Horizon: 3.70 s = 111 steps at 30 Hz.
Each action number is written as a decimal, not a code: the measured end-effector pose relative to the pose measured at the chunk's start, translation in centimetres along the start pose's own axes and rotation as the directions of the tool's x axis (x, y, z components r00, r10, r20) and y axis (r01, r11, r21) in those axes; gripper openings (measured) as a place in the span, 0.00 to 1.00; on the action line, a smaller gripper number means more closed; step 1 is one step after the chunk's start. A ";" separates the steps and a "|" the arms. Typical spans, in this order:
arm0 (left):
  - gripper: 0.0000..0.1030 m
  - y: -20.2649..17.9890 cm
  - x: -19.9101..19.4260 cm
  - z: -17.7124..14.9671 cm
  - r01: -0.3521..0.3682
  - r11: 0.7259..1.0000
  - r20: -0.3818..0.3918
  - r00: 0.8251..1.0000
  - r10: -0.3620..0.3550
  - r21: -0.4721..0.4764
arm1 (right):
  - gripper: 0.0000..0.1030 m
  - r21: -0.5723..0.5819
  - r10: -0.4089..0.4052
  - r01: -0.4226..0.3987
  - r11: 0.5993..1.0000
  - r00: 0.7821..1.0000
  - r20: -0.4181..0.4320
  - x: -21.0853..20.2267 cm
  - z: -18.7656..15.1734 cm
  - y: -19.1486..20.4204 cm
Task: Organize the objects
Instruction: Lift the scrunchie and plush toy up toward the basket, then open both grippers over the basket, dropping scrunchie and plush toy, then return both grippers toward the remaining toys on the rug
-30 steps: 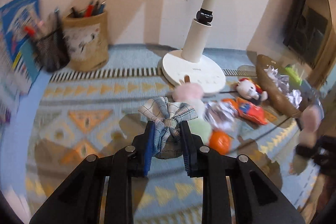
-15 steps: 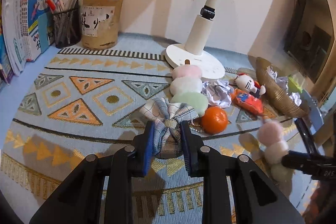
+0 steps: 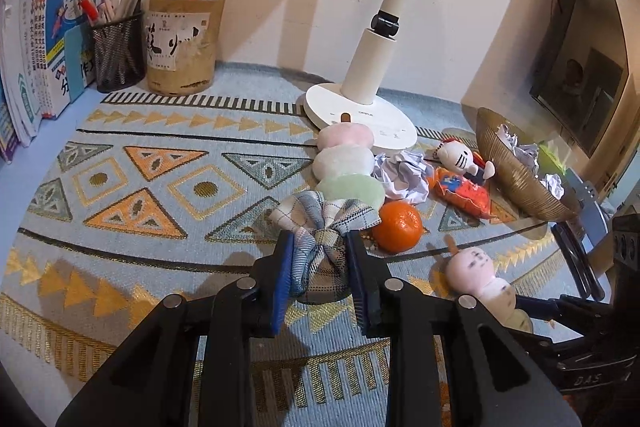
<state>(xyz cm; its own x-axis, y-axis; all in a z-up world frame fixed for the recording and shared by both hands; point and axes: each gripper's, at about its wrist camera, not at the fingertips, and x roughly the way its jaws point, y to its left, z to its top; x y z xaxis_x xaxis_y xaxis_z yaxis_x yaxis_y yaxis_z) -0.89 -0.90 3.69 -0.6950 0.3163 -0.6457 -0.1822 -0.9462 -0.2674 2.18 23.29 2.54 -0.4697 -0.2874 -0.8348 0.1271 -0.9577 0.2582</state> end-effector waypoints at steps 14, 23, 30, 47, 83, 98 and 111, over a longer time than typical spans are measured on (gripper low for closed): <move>0.23 -0.1 0.1 0.1 -0.002 1.000 0.001 1.000 0.002 0.006 | 0.55 -0.083 -0.144 0.154 0.985 0.982 0.118 0.5 -1.3 1.9; 0.23 -0.1 0.0 0.0 0.003 1.000 0.006 1.000 -0.003 0.003 | 0.45 -0.101 -0.101 0.120 0.988 0.979 0.177 -0.6 -1.8 2.4; 0.22 -1.4 -1.0 0.0 0.008 0.999 0.032 0.999 -0.009 0.032 | 0.45 -0.036 -0.025 0.035 0.999 0.968 0.251 -2.8 -2.0 1.0; 0.22 -23.6 3.4 10.4 0.327 0.906 -0.019 0.942 -0.335 0.267 | 0.45 0.353 -0.307 0.120 0.928 0.783 0.541 -19.3 5.2 -15.1; 0.99 -0.9 -3.6 -0.4 -0.166 0.982 0.082 0.984 0.159 0.089 | 1.00 0.188 -0.133 0.073 0.979 0.935 0.329 -4.3 -0.9 -6.7; 0.99 -0.5 -2.3 -1.5 -0.130 0.989 0.074 0.989 0.125 0.064 | 1.00 0.059 -0.343 0.348 0.935 0.854 0.391 -4.3 -1.5 -3.0; 0.98 -0.3 -0.5 0.9 -0.091 0.994 -0.064 0.993 0.094 0.062 | 1.00 0.010 -0.276 0.283 0.959 0.927 0.253 -2.1 -0.1 -3.8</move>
<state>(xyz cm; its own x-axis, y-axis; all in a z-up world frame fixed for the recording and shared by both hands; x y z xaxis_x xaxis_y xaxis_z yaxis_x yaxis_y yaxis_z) -1.05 -0.80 4.73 -0.6635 0.2293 -0.7122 -0.1614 -0.9733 -0.1629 2.78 27.51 3.22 -0.6919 0.0020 -0.7220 -0.0199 -0.9997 0.0163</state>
